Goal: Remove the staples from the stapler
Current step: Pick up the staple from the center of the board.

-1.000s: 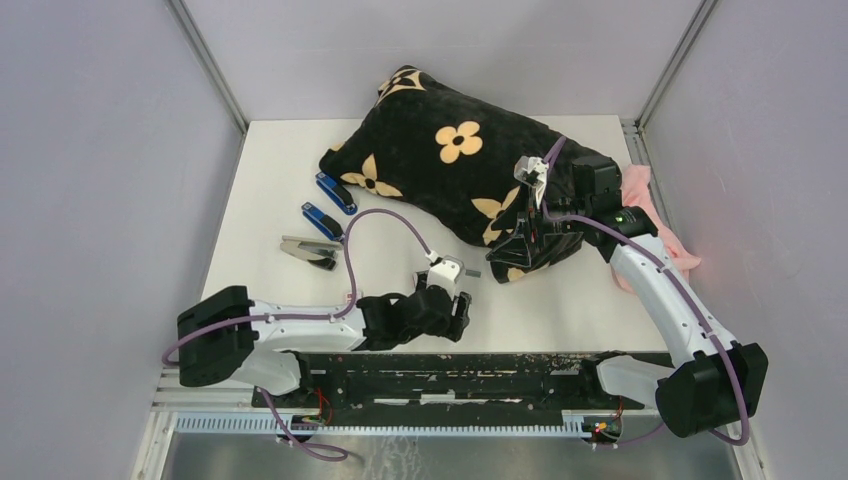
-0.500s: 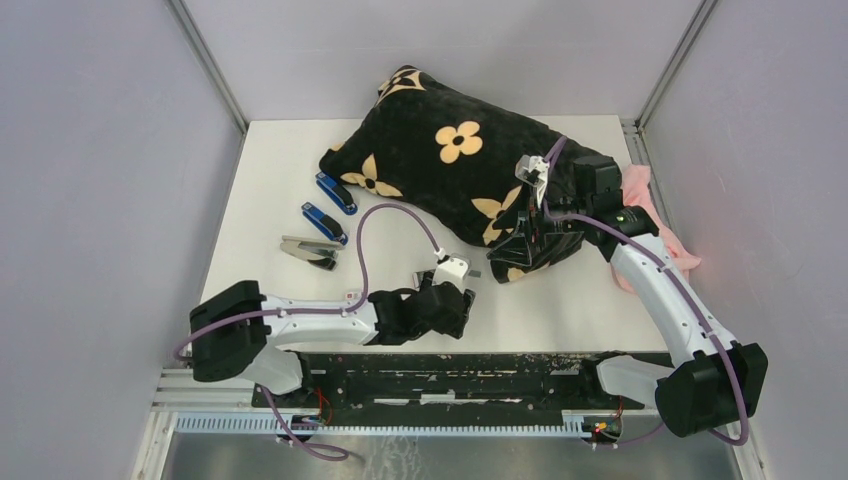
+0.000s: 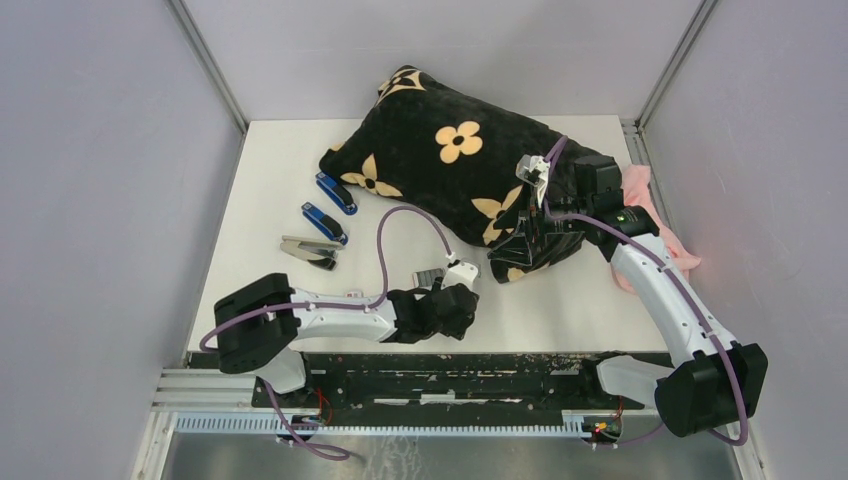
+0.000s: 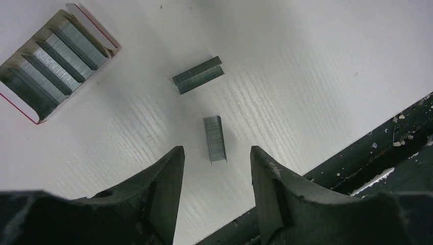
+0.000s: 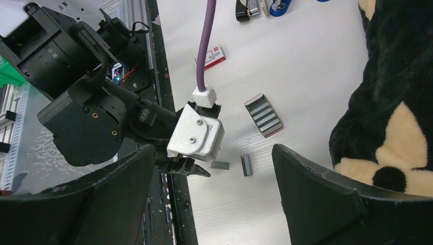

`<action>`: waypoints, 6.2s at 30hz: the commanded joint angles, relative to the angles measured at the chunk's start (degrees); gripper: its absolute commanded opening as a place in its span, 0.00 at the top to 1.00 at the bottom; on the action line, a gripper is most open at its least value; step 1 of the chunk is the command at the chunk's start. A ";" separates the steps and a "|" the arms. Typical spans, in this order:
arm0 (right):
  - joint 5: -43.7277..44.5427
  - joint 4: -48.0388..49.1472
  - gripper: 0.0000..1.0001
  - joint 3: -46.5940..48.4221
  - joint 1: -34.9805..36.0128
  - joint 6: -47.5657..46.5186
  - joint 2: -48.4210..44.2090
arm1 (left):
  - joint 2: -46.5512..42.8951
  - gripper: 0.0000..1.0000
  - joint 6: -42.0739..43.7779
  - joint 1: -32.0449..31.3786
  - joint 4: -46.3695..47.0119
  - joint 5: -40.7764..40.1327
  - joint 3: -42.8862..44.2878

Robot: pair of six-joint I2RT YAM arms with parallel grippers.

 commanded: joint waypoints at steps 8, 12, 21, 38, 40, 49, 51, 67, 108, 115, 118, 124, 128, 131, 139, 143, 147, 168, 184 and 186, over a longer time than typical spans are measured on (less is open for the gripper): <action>-0.34 0.34 0.09 2.97 -0.23 -0.45 -0.25 | 3.25 0.43 2.55 -0.13 -6.83 -0.37 8.51; -0.27 -0.51 0.09 3.42 -0.23 -0.86 -0.34 | 2.39 0.44 4.08 -0.35 -10.43 -2.54 11.27; -0.09 -0.96 0.09 3.63 -0.51 -1.19 -0.43 | -1.42 0.43 5.99 -0.07 -6.77 0.32 9.72; -0.48 -0.90 0.09 3.56 -0.61 -1.00 -0.34 | 0.56 0.48 3.26 0.74 -2.79 2.58 4.66; -0.50 -0.83 0.09 3.53 -0.56 -0.93 -0.28 | 1.31 0.48 3.17 0.71 -3.37 1.85 4.86; -0.73 -0.81 0.09 3.53 -0.63 -0.69 0.25 | 4.42 0.48 2.61 0.75 -4.83 0.98 5.61; -0.83 -0.73 0.09 3.48 -0.55 -0.65 0.34 | 4.70 0.49 2.47 0.73 -4.69 1.39 5.58; -1.27 -0.55 0.09 3.45 -0.57 -0.29 0.60 | 6.56 0.60 1.76 0.75 -4.55 4.58 6.01; -1.88 1.94 0.10 2.22 -0.58 2.12 1.04 | -16.36 0.83 -2.00 9.88 26.01 23.36 -15.66; -4.40 8.42 0.10 -0.19 -0.26 8.42 1.27 | -25.04 0.83 -5.09 16.90 41.06 31.48 -24.76; -4.80 11.67 0.10 -1.33 0.65 11.83 1.40 | -26.71 0.83 -6.69 19.00 45.31 33.58 -26.84; -4.88 17.87 0.10 -3.31 4.28 17.44 2.72 | -26.97 0.83 -9.00 22.74 52.13 36.76 -27.82; -4.36 26.57 0.10 -5.86 5.84 25.97 3.66 | -26.47 0.83 -10.24 24.73 56.61 38.93 -27.45; -4.19 39.29 0.10 -9.25 6.54 38.31 4.68 | -26.06 0.83 -11.05 25.40 59.67 39.89 -27.31; -4.33 47.53 0.12 -9.74 9.22 50.54 6.79 | -27.30 0.83 -13.90 26.44 65.85 41.74 -27.15; -5.21 52.06 0.15 -9.69 9.77 56.73 6.81 | -28.22 0.83 -14.68 26.51 67.78 43.12 -26.65; -5.87 53.91 0.25 -9.61 10.99 58.67 6.65 | -28.36 0.83 -15.67 26.51 70.00 43.58 -26.44; -8.45 51.26 0.56 -8.32 13.98 55.48 6.56 | -29.49 0.83 -15.84 26.69 71.55 42.43 -26.85; -8.09 49.37 0.59 -7.30 13.30 54.15 5.88 | -29.95 0.83 -16.00 26.88 70.58 43.43 -28.25; -8.10 49.29 0.60 -7.20 13.21 54.08 5.83 | -29.95 0.83 -16.00 26.86 70.52 43.69 -28.42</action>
